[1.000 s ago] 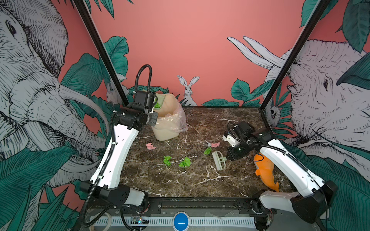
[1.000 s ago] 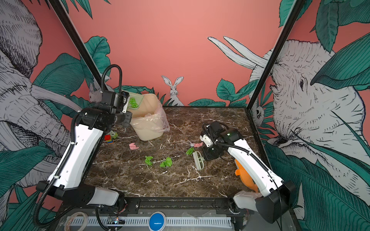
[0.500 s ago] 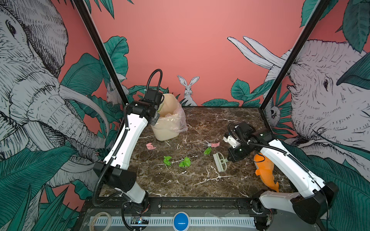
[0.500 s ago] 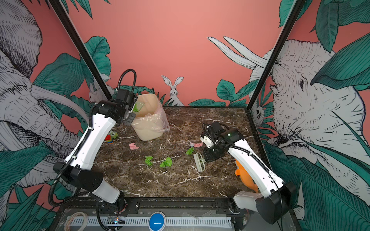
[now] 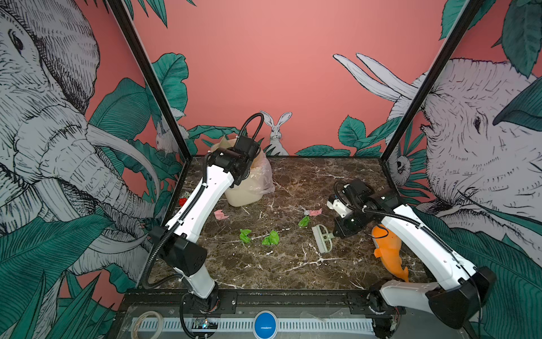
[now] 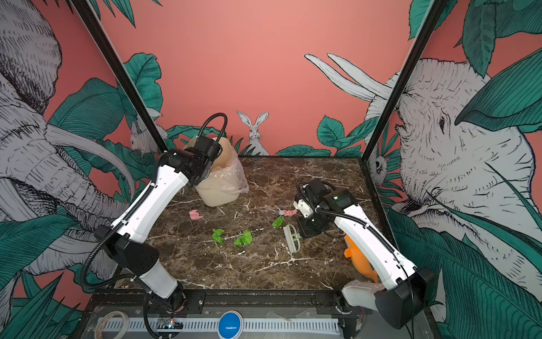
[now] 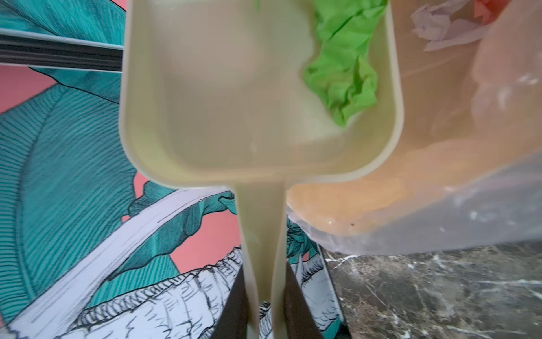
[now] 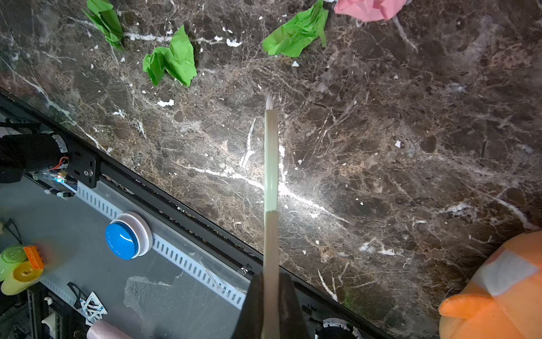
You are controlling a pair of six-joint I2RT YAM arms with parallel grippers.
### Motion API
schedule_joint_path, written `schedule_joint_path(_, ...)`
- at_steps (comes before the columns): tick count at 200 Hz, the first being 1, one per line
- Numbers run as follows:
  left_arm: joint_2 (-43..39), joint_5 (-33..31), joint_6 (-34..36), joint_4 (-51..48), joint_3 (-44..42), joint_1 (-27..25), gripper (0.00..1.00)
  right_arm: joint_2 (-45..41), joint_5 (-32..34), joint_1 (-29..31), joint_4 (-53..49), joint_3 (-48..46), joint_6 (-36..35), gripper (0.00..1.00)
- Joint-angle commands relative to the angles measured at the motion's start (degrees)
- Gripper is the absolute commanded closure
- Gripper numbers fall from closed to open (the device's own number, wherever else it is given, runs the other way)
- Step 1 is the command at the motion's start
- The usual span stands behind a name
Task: Sweep away the paper scraps from the table
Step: 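Tip the dustpan over the cream bin with the left gripper to empty it, then lower the dustpan with the left gripper while the right moves the brush to scraps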
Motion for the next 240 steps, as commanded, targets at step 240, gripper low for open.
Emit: schedule_joint_path(240, -24.4, 27.0, -19.6, 10.2, -12.7, -6.2, 1.0, 11.5, -8.7, 18.7, 40.1, -2.3, 27.4, 1.0)
